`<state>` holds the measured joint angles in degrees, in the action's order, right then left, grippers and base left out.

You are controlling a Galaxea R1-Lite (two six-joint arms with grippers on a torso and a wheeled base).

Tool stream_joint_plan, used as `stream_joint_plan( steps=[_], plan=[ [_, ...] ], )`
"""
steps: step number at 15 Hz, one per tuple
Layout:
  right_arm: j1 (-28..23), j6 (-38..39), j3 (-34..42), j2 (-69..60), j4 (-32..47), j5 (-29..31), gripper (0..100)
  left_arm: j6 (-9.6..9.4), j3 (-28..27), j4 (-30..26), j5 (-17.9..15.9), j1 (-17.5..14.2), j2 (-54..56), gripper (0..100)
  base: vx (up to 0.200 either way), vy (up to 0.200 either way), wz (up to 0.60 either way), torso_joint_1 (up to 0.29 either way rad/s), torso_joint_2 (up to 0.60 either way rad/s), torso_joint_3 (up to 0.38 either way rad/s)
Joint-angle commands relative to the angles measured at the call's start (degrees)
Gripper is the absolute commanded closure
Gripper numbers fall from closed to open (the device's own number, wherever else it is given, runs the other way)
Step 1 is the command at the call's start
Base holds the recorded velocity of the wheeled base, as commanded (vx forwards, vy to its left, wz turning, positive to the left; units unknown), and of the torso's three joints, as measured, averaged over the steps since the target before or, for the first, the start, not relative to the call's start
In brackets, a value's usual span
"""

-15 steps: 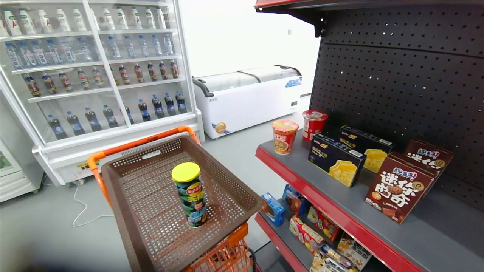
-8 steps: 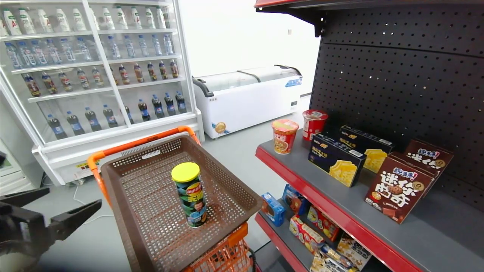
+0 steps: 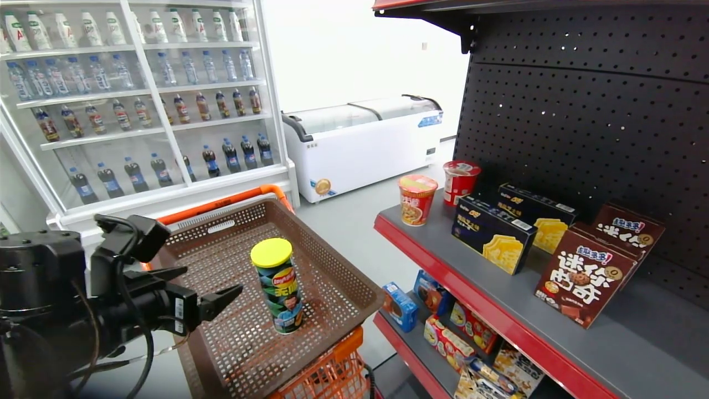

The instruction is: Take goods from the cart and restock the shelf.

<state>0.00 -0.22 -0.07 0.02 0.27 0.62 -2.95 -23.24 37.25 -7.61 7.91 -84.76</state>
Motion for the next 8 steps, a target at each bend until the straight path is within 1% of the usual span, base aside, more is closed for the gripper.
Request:
stream_joint_plan(
  steps=[1,4,5,6,8],
  plan=[
    [0.0,0.0,0.1,0.0,0.0,0.0,0,0.14,0.0,2.7,-1.3,1.0,-8.8,0,0.000,0.000,0.00,0.000,0.00,0.000],
    [0.0,0.0,0.1,0.0,0.0,0.0,0,0.14,-1.1,9.2,-2.2,1.0,-17.0,0,0.000,0.000,0.00,0.000,0.00,0.000],
    [-0.1,0.0,0.0,0.0,0.0,0.0,0,0.14,-1.5,10.1,-3.1,0.9,-18.6,0,0.000,0.000,0.00,0.000,0.00,0.000],
    [0.0,0.0,0.0,0.0,0.0,0.0,0,0.05,-2.9,12.3,-4.9,0.9,-21.8,0,0.000,0.000,0.00,0.000,0.00,0.000],
    [-0.1,0.0,0.0,0.0,0.0,0.0,0,-0.21,-5.4,13.6,-7.1,0.9,-25.1,0,0.000,0.000,0.00,0.000,0.00,0.000]
  ],
)
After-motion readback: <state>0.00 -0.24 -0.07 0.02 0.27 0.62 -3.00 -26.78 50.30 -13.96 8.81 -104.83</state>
